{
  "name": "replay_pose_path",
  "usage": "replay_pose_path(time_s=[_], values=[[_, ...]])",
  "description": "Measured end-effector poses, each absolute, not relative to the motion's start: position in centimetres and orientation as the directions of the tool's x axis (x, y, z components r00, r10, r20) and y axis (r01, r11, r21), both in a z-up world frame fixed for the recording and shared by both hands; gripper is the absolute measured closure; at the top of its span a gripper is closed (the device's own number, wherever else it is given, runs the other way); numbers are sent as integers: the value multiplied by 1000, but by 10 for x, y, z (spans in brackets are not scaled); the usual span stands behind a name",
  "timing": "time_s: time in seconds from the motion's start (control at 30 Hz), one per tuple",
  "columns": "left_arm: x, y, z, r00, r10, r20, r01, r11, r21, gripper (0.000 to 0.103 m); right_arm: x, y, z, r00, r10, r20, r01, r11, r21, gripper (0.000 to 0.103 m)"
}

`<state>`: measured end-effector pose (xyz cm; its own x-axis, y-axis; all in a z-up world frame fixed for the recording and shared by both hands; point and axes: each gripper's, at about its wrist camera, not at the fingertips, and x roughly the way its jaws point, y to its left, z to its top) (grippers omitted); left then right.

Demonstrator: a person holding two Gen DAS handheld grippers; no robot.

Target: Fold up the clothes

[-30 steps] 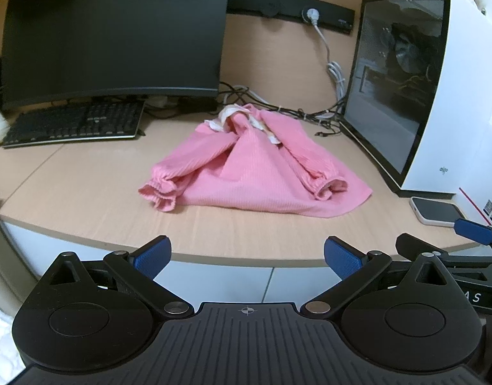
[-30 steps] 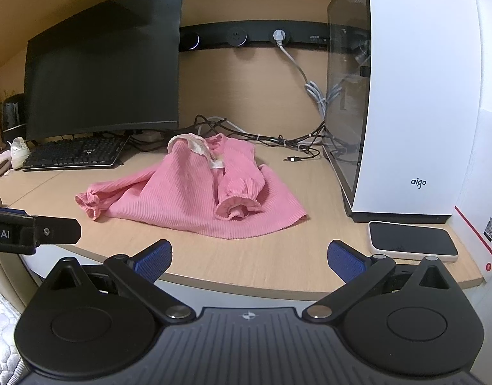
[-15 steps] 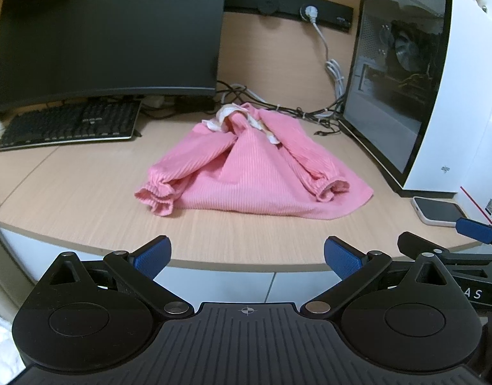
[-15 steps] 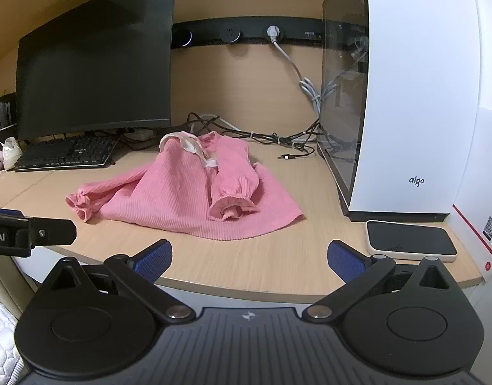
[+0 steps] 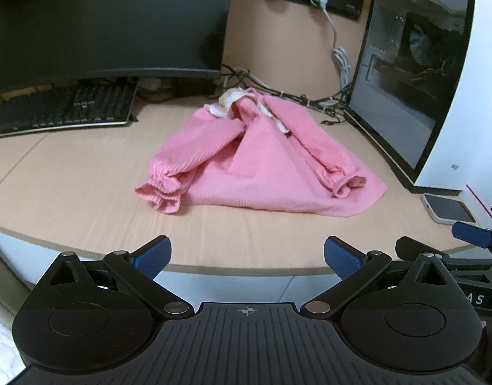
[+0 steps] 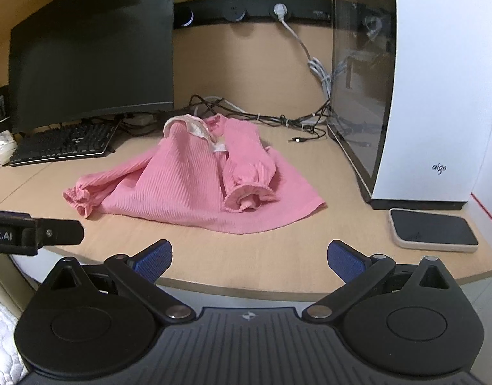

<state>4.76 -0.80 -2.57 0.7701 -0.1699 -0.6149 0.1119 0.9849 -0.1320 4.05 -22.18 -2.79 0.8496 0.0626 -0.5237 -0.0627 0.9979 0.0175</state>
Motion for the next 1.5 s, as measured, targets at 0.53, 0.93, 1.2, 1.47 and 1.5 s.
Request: replay_pose_path(time_s=[0.53,0.93,1.2,1.47,1.5], values=[[153,38,13,699,-255,-668,137,965,-225,0,111,-227,-8,773,231,-591,-22,941,338,0],[200,11,15,737,-166,-655,106,986,-132,0,195,-227,-26,761,322,-564,-173,938,302,0],[225,18,3,721,-154,-676,122,988,-95,0,241,-217,-37,702,443,-558,-198,873,445,0],[240,44,-27,647,-199,-736,236,970,-55,0,276,-207,-50,639,534,-553,-207,812,545,0],[242,45,-30,640,-210,-739,253,966,-55,0,275,-206,-52,632,534,-562,-207,815,541,0]])
